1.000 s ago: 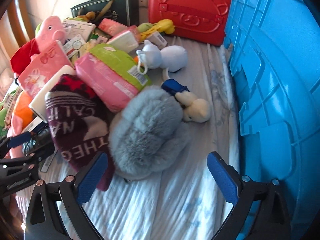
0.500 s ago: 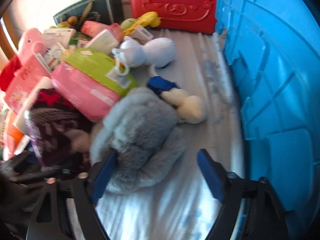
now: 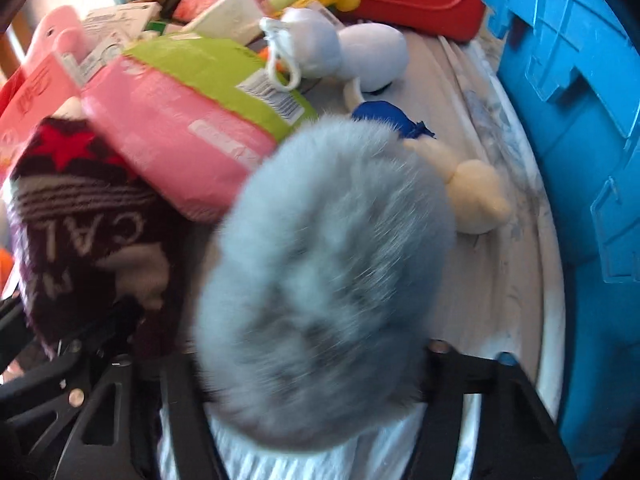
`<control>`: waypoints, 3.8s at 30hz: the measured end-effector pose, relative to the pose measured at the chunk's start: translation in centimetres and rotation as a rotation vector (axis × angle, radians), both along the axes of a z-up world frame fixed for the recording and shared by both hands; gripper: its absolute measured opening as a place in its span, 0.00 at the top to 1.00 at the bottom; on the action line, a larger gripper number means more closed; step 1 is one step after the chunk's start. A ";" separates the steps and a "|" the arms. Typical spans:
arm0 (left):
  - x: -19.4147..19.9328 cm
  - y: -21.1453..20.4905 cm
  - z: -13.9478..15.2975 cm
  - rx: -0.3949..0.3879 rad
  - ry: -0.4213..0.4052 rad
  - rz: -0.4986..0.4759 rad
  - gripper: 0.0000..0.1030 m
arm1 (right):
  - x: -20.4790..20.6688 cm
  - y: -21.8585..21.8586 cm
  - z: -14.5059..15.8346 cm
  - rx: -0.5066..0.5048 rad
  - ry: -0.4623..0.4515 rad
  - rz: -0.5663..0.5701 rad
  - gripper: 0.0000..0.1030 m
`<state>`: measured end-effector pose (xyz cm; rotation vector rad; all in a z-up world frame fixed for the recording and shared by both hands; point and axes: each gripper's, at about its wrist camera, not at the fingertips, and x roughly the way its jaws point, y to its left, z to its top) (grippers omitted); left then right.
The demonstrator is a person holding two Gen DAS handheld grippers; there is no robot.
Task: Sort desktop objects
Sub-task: 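Grasp the maroon knit sock with the left tool while the right tool grasps the grey fluffy plush, then lift the maroon sock with the left tool while the right tool carries the grey plush toward the blue crate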
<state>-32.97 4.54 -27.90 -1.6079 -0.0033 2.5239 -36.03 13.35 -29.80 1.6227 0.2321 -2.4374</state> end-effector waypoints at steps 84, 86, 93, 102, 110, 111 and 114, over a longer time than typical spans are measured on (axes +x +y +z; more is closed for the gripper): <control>8.7 -1.4 3.0 -0.107 0.072 -0.048 0.82 | 12.7 -1.0 6.3 0.100 0.143 0.120 0.55; 9.1 -2.1 5.3 -0.095 0.116 -0.032 0.82 | 12.9 -1.2 8.0 0.088 0.180 0.122 0.55; 10.4 -3.5 13.5 -0.083 0.286 0.009 0.82 | 14.5 -1.8 15.4 0.036 0.339 0.136 0.55; 11.3 -3.1 21.9 -0.055 0.452 0.026 0.82 | 17.8 -1.2 25.3 0.024 0.586 0.126 0.55; 12.9 1.8 28.0 -0.005 0.576 -0.049 0.82 | 20.0 3.4 31.6 0.037 0.743 0.035 0.55; 13.0 2.7 28.8 0.004 0.589 -0.063 0.82 | 20.3 4.3 32.4 0.042 0.761 0.017 0.55; 13.4 6.1 31.2 0.030 0.631 -0.121 0.82 | 21.1 7.4 34.4 0.058 0.814 -0.039 0.55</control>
